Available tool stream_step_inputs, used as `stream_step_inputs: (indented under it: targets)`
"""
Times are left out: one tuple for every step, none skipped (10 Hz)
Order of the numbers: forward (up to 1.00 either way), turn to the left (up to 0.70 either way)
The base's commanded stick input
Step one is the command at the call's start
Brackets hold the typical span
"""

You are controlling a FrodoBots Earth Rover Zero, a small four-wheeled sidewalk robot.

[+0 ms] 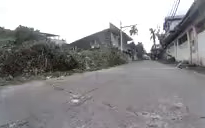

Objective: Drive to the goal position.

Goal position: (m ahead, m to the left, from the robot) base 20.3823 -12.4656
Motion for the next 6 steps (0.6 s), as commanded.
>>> stream_step_inputs:
  targets:
    - [1.0, -0.15]
    - [1.0, -0.15]
    - [1.0, -0.15]
    - [1.0, -0.15]
    - [1.0, -0.15]
    - [1.0, -0.15]
